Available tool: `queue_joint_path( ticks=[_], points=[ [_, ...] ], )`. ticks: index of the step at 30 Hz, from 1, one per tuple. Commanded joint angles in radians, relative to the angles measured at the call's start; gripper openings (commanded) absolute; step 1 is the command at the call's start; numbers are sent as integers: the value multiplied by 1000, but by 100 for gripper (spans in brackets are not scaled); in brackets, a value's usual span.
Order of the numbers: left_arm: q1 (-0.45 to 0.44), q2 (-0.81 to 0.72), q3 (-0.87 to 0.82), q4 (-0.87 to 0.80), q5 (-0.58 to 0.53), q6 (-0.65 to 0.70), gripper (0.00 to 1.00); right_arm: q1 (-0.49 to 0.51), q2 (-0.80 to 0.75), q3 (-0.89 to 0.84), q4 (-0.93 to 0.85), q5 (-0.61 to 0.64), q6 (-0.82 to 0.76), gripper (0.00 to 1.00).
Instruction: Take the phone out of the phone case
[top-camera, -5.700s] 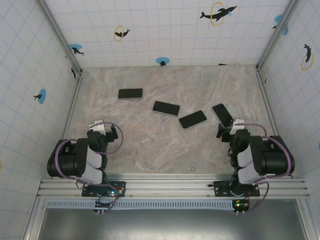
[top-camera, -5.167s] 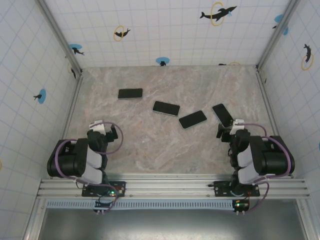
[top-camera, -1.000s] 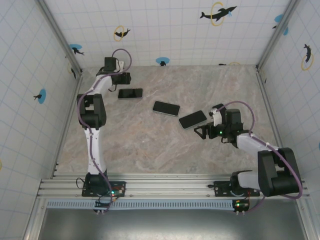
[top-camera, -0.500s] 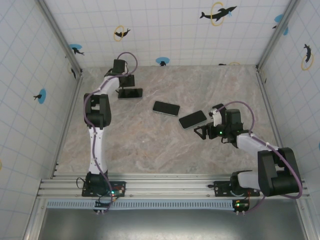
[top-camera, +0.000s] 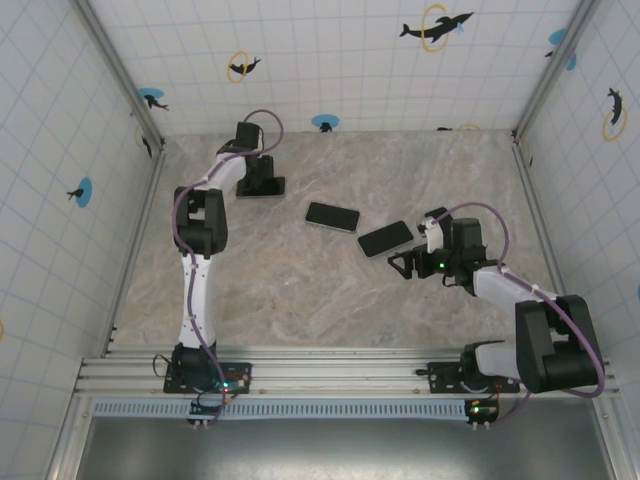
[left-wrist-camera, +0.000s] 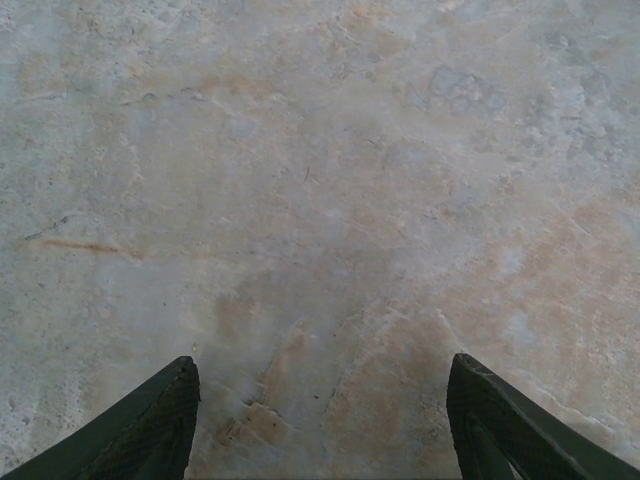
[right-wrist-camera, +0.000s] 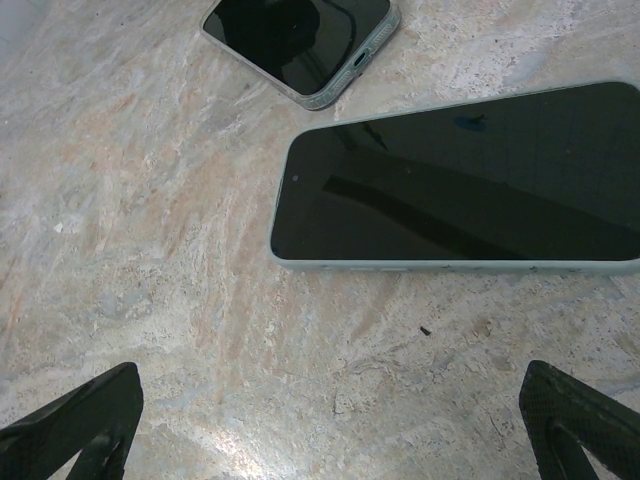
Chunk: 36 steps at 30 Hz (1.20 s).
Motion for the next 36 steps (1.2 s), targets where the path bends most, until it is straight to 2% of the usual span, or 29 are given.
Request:
queue_joint_path(
  ticks=[1,8,12,20,25,28,30,31,36],
  points=[
    [-20,17,4,-150,7,4,66,5,2,5,-4,-14,5,99],
    [-43,-44,-114,-205,6,31,65,6,2,4,-2,-12,6,99],
    [-59,-112,-233,-170,7,29,65,6,2,2,1,-16,10,99],
    [-79,-223,-355,-178,3,7,65,6,-1,-1,3,-18,11,99],
    [-79,-275,-392,-154,6,31,71,6,-8,-2,5,-19,16,99],
    [-77,-307,-385,-118,15,100,78,6,-17,-7,6,-19,18,99],
    [-78,-325,-375,-92,62,175,86,6,-24,-10,6,-21,17,99],
    [-79,-332,-371,-83,98,213,95,7,-26,-13,7,-21,17,99],
    [-68,-345,-343,-163,297,533,98,8,-42,-18,-2,-20,18,99]
  ],
)
